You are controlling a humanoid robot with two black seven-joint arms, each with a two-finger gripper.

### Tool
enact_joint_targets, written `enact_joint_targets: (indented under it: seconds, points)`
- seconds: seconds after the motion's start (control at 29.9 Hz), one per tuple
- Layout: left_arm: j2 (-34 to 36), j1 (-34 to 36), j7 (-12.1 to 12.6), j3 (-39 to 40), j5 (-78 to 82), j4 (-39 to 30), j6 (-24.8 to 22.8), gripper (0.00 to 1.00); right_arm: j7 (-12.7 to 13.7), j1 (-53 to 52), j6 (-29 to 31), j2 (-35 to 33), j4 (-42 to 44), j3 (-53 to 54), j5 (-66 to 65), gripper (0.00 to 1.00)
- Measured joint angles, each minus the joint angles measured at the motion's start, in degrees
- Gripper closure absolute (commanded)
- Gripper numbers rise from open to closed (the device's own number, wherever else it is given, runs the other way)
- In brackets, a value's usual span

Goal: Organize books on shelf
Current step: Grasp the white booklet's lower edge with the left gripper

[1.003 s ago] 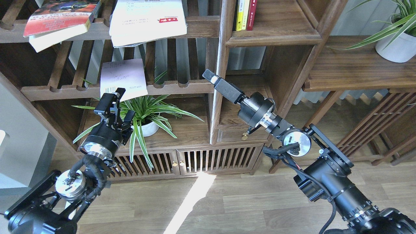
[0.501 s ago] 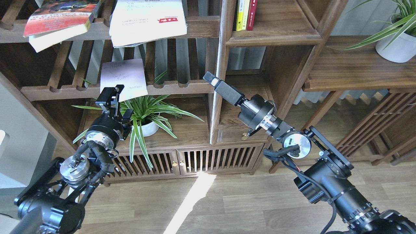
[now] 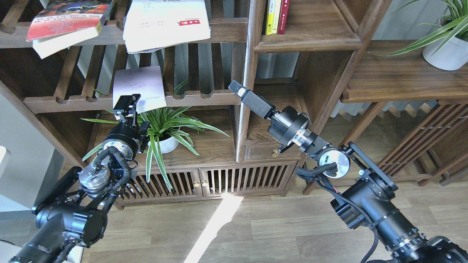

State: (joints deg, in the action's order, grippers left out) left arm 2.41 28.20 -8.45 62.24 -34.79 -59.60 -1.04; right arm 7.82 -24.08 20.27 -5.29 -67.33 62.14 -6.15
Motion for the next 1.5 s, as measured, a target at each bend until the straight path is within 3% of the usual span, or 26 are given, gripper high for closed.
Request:
enact_joint_targets:
  seconds: [0.8, 1.5]
  points:
    - [-2.4, 8.7, -0.2, -0.6, 0.6, 16.2, -4.2, 0.01, -0.1, 0.3, 0.0, 0.0, -0.2, 0.0, 0.0, 0.00]
    - [-2.4, 12.8, 0.2, -1.8, 0.6, 23.9, -5.9, 0.05, -0.1, 1.5, 0.1, 0.0, -0.3, -0.1, 0.0, 0.00]
